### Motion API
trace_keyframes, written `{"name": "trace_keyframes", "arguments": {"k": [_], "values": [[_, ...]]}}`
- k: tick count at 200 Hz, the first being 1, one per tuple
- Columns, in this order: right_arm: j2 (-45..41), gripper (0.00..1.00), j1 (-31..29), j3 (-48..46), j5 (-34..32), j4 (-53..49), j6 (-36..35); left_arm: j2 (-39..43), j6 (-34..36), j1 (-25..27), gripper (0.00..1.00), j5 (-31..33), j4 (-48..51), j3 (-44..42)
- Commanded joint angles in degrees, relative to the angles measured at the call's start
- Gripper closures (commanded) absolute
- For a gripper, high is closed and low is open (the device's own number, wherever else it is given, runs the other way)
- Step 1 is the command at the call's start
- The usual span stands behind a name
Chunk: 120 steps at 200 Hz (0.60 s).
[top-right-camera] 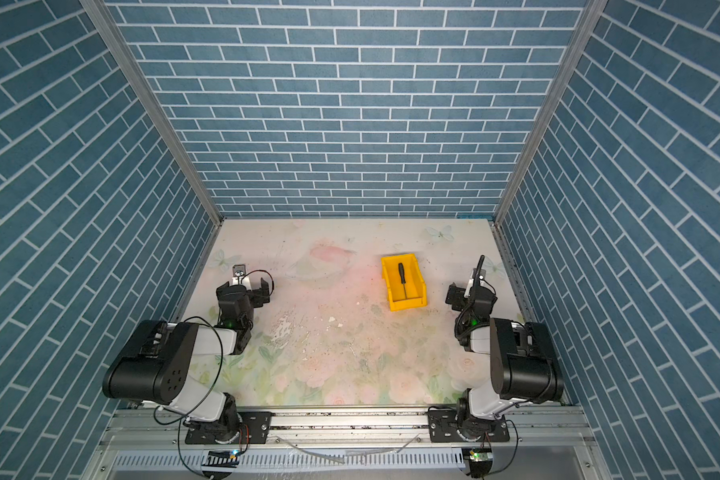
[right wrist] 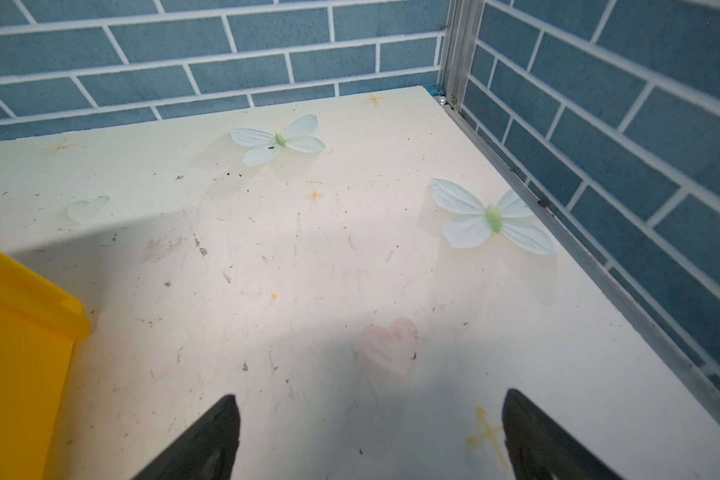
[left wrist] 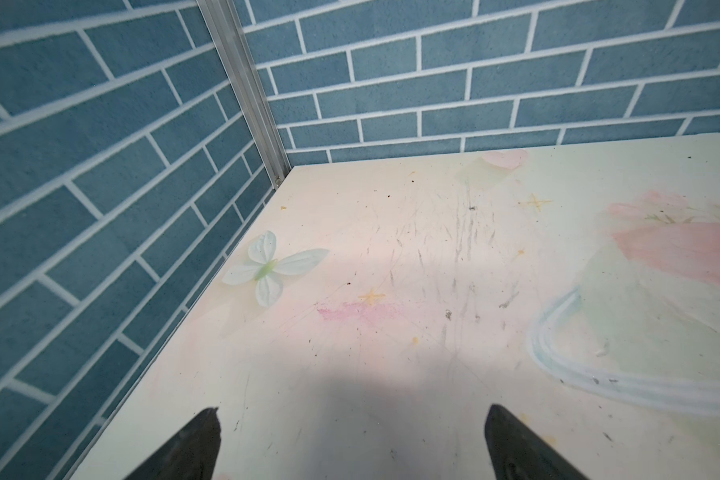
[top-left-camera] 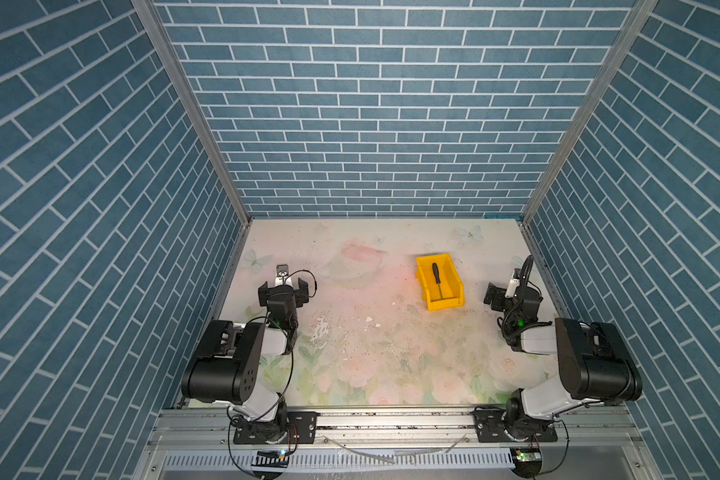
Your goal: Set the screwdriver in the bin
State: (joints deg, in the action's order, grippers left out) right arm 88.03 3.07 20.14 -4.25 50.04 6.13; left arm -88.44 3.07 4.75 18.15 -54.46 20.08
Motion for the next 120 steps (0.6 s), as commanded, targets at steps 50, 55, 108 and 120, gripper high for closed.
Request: {"name": "trace_keyframes", "arguments": {"k": [50, 55, 108, 120], "values": [[0.0, 0.04, 0.2, 1.9, 0.1, 0.0, -0.9, 0.4, -0.6, -0.3, 0.0, -0.3, 0.9, 0.5], [0.0, 0.04, 0.2, 1.9, 0.1, 0.1, -0.9, 0.4, -0.6, -0.3, 0.0, -0.3, 1.0, 0.6], [-0.1, 0.05, 0.2, 1.9, 0.1, 0.1, -1.0, 0.3, -0.7, -0.3, 0.0, -0.4, 1.3, 0.7], [-0.1, 0.05, 0.2, 1.9, 0.0, 0.2, -1.0, 0.3, -0.7, -0.3, 0.0, -0.4, 1.3, 0.7]]}}
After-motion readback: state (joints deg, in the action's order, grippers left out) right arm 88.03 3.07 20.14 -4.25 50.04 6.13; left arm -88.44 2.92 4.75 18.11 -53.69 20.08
